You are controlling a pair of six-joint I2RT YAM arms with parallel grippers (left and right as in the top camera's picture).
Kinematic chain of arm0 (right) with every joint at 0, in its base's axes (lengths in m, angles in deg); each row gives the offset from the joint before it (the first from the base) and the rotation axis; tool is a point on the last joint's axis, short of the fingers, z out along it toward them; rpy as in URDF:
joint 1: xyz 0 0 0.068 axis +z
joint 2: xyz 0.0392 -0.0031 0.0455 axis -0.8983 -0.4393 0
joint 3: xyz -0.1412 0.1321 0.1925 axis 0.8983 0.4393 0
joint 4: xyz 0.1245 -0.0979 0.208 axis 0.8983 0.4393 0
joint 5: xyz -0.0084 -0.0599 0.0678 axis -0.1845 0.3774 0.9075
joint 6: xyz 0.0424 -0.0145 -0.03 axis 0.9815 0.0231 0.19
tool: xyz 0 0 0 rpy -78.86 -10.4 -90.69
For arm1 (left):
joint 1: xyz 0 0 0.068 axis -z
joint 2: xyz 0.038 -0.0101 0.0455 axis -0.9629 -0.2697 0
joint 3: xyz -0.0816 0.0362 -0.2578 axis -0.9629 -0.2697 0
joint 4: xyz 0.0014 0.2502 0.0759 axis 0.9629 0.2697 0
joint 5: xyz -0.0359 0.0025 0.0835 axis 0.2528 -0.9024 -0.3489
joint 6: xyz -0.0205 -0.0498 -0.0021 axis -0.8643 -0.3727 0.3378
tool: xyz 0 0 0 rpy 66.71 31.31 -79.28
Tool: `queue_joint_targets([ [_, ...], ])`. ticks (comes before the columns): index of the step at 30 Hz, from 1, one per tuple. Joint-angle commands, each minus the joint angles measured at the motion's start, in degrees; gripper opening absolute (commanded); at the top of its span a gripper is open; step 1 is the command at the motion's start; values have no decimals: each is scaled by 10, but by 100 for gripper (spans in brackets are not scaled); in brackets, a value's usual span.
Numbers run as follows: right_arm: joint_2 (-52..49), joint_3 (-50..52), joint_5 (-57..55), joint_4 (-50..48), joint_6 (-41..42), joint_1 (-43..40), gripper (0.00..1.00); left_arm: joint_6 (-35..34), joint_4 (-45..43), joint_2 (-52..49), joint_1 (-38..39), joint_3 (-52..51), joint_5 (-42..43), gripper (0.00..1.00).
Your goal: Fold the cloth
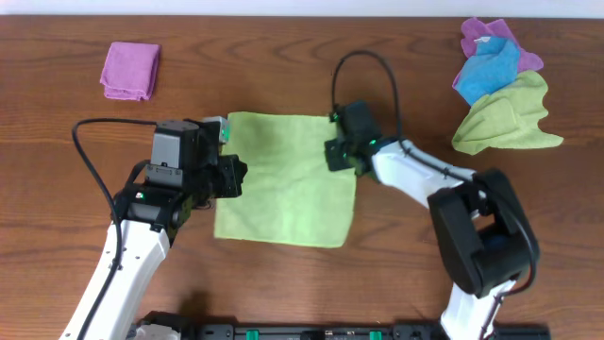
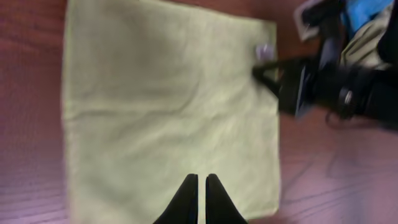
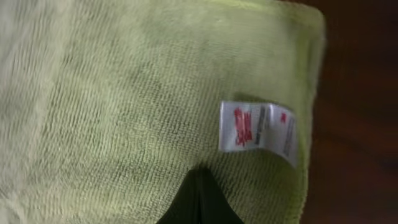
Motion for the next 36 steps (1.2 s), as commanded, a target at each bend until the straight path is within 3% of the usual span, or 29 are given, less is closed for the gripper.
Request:
queue_joint_targets([
  [1,-37,-5,-19,12,-14,-47,1,22,9,6,-1,8,-18,7],
  [10,-37,-63,37,23,-20,-55,2,29,13,-17,0,5,-65,7],
  [12,-31,-75,68,45,-20,-48,26,29,14,-32,0,0,-65,7],
  [14,-17,-91,100,75,-20,-45,42,29,12,-49,0,-5,-65,7],
  [23,210,-139,111,286,-65,-32,58,48,3,-129,0,-9,-62,6],
  [27,330,-130,76,390,-65,-19,59,65,5,-140,0,-32,-18,6],
  [32,495,-72,77,433,-32,-19,64,63,-10,-132,-1,-99,61,6],
  [36,577,-20,80,454,1,-19,69,60,-19,-107,-1,-143,62,8],
])
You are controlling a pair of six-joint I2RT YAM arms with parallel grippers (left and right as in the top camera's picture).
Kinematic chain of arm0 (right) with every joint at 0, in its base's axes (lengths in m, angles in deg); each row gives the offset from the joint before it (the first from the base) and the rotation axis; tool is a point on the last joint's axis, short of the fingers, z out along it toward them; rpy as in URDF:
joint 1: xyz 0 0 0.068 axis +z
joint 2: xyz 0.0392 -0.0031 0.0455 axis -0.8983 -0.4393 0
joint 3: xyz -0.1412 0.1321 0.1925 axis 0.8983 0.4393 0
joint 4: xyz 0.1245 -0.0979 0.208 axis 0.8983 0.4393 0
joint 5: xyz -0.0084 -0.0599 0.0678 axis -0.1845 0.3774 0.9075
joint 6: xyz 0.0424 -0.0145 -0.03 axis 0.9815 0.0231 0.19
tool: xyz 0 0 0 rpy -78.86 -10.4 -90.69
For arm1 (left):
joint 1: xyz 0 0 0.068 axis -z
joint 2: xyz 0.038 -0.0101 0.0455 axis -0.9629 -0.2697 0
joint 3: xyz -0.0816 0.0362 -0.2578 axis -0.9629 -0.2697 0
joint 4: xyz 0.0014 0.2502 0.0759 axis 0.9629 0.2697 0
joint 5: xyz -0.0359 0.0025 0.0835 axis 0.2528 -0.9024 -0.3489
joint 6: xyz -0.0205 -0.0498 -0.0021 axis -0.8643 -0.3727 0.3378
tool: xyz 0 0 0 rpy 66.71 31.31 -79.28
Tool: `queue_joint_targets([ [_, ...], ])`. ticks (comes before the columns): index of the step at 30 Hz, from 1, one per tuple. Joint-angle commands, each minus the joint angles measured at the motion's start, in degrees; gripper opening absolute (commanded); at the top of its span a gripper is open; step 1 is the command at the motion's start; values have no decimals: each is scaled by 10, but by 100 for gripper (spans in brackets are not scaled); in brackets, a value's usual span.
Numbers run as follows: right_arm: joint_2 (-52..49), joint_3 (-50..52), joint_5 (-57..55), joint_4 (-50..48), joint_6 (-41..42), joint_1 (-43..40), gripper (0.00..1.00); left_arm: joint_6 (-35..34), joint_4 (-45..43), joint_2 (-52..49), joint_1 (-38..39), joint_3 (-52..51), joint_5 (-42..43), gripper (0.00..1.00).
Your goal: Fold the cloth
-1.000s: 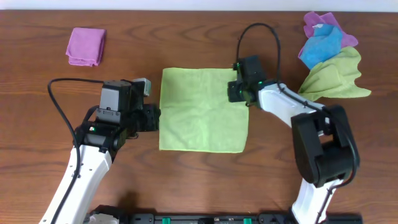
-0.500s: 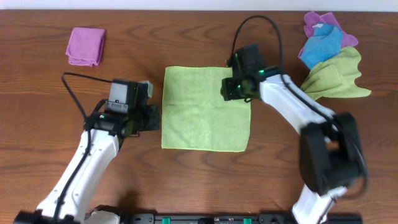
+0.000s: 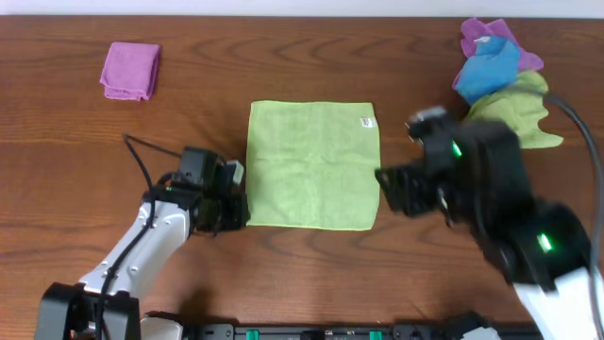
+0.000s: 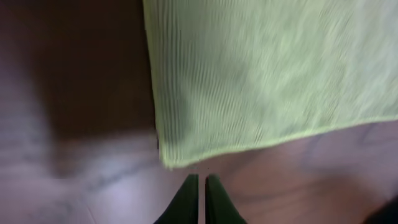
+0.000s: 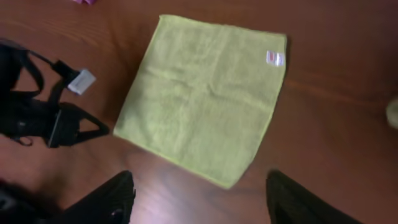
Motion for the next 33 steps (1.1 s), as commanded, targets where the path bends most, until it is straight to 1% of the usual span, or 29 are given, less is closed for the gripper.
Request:
queue_joint_targets([
  [1,43,42,4,12,30,2,70,10,-5,33,-1,-29,23,11],
  [5,80,74,39,23,34,2,71,11,-21,57,-1,-56,-15,24],
  [7,84,80,45,30,34,2,70,11,-34,58,-1,-61,-25,38],
  [9,83,81,45,38,34,2,69,10,-52,57,-1,-65,-23,48],
  [10,83,82,45,39,34,2,69,10,-63,57,-1,-66,-22,56],
  [11,83,82,47,39,34,2,69,10,-72,57,-1,-66,-22,61],
  [12,83,82,47,39,34,2,68,10,-78,57,-1,-66,-22,64],
  [14,83,82,47,39,34,2,68,10,-88,55,-1,-67,-23,66],
  [17,83,82,47,39,34,2,68,10,-107,37,-1,-67,-21,71],
  [19,83,82,47,39,34,2,68,8,-118,21,-1,-67,0,72],
  [23,83,82,46,39,34,2,68,8,-130,-14,-1,-67,22,70],
  [29,83,82,43,36,34,2,68,8,-130,-52,-1,-69,24,69],
  [33,83,82,42,35,34,2,68,-14,-140,-78,-1,-69,41,59],
])
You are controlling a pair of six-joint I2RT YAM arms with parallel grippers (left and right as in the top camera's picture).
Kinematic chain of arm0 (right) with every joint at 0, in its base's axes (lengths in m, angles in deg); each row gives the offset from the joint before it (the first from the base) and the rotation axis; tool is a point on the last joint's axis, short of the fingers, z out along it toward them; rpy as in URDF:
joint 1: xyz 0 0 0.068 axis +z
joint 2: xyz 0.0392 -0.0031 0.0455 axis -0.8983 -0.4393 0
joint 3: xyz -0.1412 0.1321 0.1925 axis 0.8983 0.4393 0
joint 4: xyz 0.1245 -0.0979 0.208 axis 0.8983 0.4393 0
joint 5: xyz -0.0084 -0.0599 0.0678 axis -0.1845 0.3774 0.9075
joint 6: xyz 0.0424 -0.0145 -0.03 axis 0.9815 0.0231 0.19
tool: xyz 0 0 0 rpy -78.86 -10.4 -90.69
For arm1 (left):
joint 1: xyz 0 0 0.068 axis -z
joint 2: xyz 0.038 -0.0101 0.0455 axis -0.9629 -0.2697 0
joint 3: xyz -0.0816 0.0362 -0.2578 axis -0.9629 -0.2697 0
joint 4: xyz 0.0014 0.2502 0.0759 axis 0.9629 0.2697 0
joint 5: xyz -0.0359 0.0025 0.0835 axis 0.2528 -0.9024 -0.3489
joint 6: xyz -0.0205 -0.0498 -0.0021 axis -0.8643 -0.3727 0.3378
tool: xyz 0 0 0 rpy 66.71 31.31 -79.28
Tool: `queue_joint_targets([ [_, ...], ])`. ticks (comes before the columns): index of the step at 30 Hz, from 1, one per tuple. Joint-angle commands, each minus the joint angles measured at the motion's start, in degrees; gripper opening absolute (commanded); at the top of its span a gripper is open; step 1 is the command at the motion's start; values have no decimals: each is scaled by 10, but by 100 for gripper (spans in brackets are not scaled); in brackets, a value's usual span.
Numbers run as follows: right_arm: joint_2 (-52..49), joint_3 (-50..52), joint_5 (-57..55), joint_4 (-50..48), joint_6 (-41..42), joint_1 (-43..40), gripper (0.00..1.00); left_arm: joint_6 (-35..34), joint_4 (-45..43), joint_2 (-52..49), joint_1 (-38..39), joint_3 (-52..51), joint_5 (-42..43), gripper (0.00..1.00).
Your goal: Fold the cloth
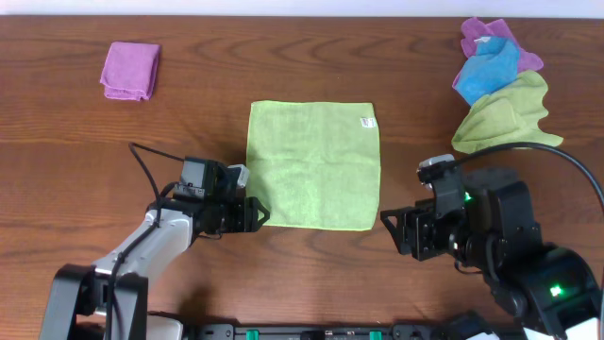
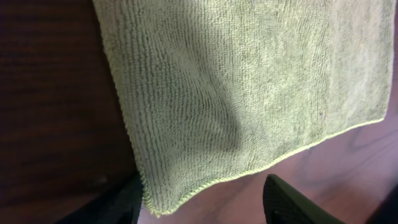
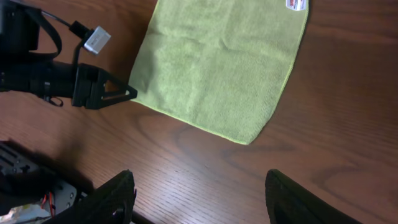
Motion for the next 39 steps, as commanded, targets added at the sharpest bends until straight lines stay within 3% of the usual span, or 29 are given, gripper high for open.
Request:
queue_joint_targets([
  [1,3,1,0,-3,7,2,68,-24,10,-35,1,-19,-14,56],
  [3,3,1,0,-5,7,2,68,-28,10,-35,2,-19,-13,50],
  [7,3,1,-2,-7,7,2,67,-46,14,-35,1,-19,-14,27],
  [10,3,1,-6,-7,7,2,67,-47,16,-35,1,-19,-13,19],
  [12,3,1,-9,-7,7,2,67,-47,17,-35,1,-19,-13,7],
  [18,3,14,-46,-5,7,2,72,-63,16,-30,1,-15,-2,5],
  [23,3,84,-42,-24,36,-16,77,-65,24,0,1,11,30,5],
  [30,0,234,95,-136,62,-49,78,-73,71,74,1,77,29,5],
  [39,-38,344,287,-259,130,-54,80,-73,87,106,1,118,29,6],
])
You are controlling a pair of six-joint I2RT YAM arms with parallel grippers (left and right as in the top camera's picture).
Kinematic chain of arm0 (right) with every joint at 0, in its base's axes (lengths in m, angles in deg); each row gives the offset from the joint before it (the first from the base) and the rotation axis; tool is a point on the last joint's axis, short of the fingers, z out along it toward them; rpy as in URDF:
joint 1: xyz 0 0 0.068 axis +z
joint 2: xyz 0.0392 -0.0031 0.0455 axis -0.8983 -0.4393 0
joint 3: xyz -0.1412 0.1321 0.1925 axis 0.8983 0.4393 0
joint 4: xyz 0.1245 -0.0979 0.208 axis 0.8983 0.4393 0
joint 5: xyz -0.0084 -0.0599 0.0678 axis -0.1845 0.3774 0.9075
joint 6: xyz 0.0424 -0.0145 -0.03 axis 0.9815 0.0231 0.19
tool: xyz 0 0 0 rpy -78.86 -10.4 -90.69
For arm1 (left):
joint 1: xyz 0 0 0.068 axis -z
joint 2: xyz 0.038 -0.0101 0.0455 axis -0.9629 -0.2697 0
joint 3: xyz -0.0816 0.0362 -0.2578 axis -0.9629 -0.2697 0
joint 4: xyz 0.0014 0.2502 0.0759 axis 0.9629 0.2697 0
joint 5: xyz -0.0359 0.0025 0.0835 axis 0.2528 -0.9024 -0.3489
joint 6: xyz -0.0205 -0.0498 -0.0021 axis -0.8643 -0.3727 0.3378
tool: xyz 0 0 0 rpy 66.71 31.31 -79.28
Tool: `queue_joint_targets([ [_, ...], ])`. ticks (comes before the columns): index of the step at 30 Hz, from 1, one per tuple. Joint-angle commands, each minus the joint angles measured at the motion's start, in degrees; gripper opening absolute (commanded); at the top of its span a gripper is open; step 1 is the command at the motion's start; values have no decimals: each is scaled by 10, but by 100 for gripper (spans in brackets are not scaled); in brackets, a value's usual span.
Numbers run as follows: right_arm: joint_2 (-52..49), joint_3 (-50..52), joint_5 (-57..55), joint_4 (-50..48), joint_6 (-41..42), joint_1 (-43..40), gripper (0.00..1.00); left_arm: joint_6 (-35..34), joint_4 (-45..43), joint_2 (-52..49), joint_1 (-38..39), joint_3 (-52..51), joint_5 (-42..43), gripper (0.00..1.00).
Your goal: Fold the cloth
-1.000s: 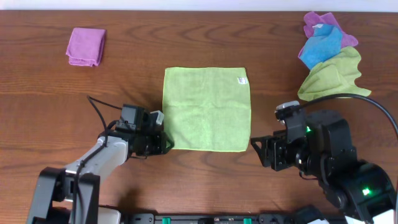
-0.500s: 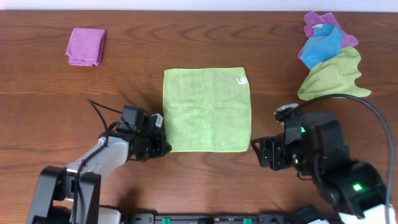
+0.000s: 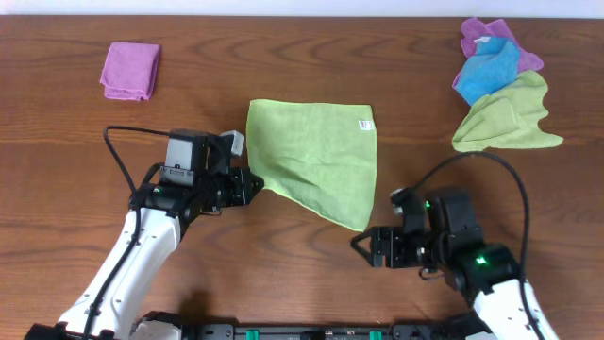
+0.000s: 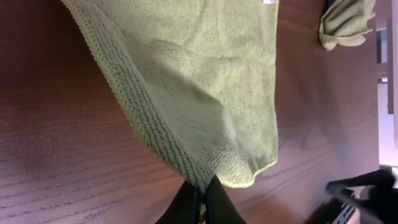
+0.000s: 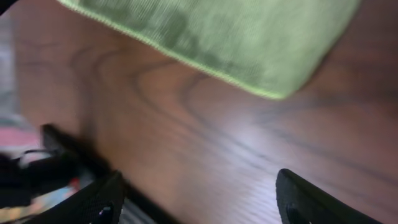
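The lime-green cloth (image 3: 316, 151) lies mid-table, its white label (image 3: 362, 124) at the far right corner. Its near left corner is raised off the wood and pulled in, so the near edge now slants. My left gripper (image 3: 247, 183) is shut on that corner; in the left wrist view the fingertips (image 4: 200, 198) pinch the cloth (image 4: 186, 93), which hangs away from them. My right gripper (image 3: 363, 248) is open, low over the table just in front of the cloth's near right corner. In the right wrist view the cloth's edge (image 5: 236, 37) lies ahead of the spread fingers (image 5: 106, 199).
A folded purple cloth (image 3: 130, 69) lies at the back left. A pile of purple, blue and green cloths (image 3: 500, 85) sits at the back right. The brown wooden table (image 3: 75, 132) ends just behind both arms' bases at the front.
My left gripper, then open around the flat cloth's near left corner, is now shut on it and has lifted it. The right gripper has moved lower and left, toward the near right corner.
First both grippers were shut at the skewed cloth's left and right edges. Then the cloth lay square and flat, with the left gripper shut beside its near left corner and the right gripper open, raised. The left then opened at that corner, and now holds it up.
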Motion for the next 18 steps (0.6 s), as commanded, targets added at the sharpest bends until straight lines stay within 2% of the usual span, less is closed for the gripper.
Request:
queue_joint_targets([
  [1,-7,24,99,-21,44,-4,80,-2,3,2,1,10,4,6],
  [4,-9,64,140,-84,94,-3,80,-2,3,2,1,10,3,6],
  [9,-10,107,135,-194,112,24,82,-2,3,2,1,10,3,6],
  [12,-10,135,76,-240,117,62,79,-2,3,2,1,10,3,6],
  [18,-10,163,-51,-306,168,126,83,-2,3,2,1,10,3,5],
])
